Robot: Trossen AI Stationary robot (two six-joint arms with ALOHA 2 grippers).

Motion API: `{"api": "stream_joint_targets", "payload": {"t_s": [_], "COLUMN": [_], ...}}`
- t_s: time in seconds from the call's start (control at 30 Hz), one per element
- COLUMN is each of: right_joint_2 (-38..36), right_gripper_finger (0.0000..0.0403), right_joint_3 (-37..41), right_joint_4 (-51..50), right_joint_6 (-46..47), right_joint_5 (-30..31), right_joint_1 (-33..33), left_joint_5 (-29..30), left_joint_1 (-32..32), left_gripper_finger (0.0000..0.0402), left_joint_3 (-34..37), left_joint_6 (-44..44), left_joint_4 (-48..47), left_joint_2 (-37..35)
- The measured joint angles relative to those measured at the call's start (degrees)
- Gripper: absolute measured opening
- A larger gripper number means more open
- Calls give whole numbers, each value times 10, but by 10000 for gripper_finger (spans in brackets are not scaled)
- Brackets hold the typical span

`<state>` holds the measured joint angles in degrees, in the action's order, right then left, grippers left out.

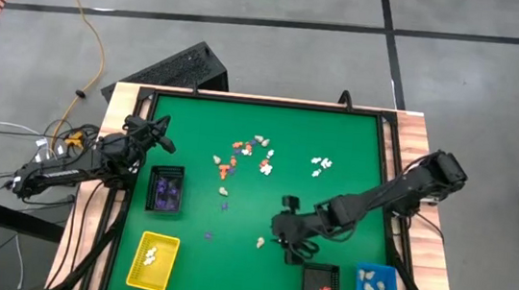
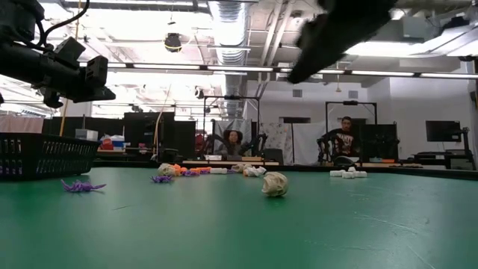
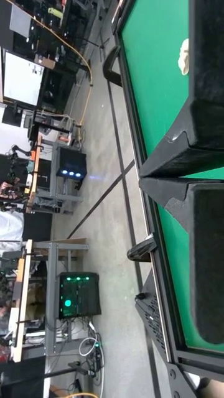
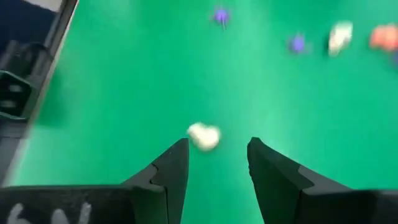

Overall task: Sort Halloween decoration
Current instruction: Put the white skull toy into the blue basket

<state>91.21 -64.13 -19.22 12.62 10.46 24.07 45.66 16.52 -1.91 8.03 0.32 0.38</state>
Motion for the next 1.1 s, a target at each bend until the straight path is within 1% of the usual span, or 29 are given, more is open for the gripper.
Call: {"api": "stream_joint_targets", "payload": {"t_s": [0.07,0.17,0.3,0.43,0.57,0.8,0.97,1.1], "right_joint_2": [17,47,91,128,151,150,150,150], "right_gripper_finger": [182,183,181,180,180,178,178,178], "right_joint_3": [0,0,0,0,0,0,0,0], "right_joint_4": [24,54,59,94,134,137,140,142], "right_joint_6": [-65,-121,-165,-200,-220,-233,-247,-251], "right_joint_5": [-4,-16,-41,-59,-62,-91,-95,-127], "right_joint_1": [-10,-20,-22,-25,-25,-29,-40,-50], "left_joint_5": [0,1,2,2,2,2,2,2], "left_joint_1": [0,0,0,0,0,0,0,0], "left_gripper_finger": [0,0,0,0,0,0,0,0], "left_joint_3": [0,0,0,0,0,0,0,0], "left_joint_6": [0,0,0,0,0,0,1,1], "left_joint_4": [0,0,0,0,0,0,0,0], "left_joint_2": [0,0,0,0,0,0,0,0]}}
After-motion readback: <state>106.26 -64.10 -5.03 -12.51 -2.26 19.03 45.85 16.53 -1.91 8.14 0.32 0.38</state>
